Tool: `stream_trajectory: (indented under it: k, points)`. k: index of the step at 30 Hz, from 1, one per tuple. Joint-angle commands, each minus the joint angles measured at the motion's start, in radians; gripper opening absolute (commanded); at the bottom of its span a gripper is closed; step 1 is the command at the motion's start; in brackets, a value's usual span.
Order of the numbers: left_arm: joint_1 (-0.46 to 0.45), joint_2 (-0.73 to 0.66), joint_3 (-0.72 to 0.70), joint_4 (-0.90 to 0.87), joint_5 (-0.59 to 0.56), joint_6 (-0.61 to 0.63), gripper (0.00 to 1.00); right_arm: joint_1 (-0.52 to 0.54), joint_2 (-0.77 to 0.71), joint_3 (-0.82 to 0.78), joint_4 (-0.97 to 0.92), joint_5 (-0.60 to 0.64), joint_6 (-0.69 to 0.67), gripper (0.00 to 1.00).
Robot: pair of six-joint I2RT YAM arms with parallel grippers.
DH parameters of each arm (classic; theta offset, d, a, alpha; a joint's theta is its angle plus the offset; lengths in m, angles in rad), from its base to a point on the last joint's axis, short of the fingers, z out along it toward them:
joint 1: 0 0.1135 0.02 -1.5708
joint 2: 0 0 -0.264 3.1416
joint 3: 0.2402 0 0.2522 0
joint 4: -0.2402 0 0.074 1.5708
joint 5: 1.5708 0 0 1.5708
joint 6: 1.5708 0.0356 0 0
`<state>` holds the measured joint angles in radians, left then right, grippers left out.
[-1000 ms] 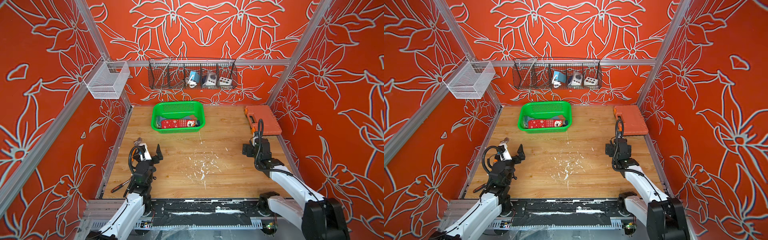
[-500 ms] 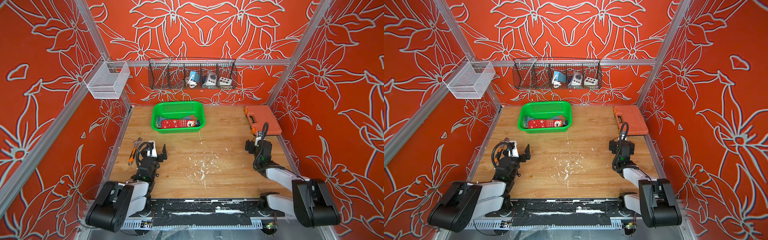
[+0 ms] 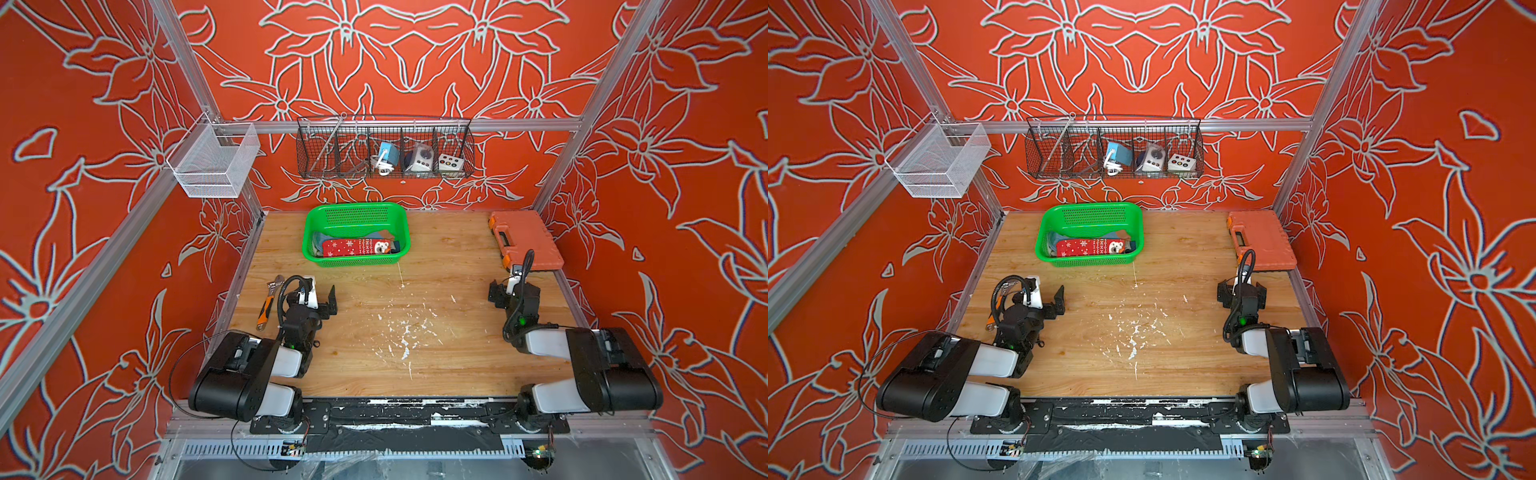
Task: Place the socks together as a pair
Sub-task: Reset both arms
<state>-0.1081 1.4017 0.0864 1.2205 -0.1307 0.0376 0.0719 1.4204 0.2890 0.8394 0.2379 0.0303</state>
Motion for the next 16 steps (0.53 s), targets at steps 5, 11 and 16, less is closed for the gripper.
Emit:
stream_trajectory:
  k: [5,11,16]
  points:
    - [0.010,0.003,0.015,0.023,0.019,0.015,0.98,-0.002,0.003,0.022,0.001,-0.020,-0.029,0.98]
    - [0.019,0.006,0.027,0.007,0.036,0.009,0.98,-0.001,0.004,0.023,0.001,-0.020,-0.028,0.98]
    - [0.025,0.004,0.026,0.005,0.045,0.005,0.98,-0.001,0.005,0.023,0.003,-0.020,-0.028,0.98]
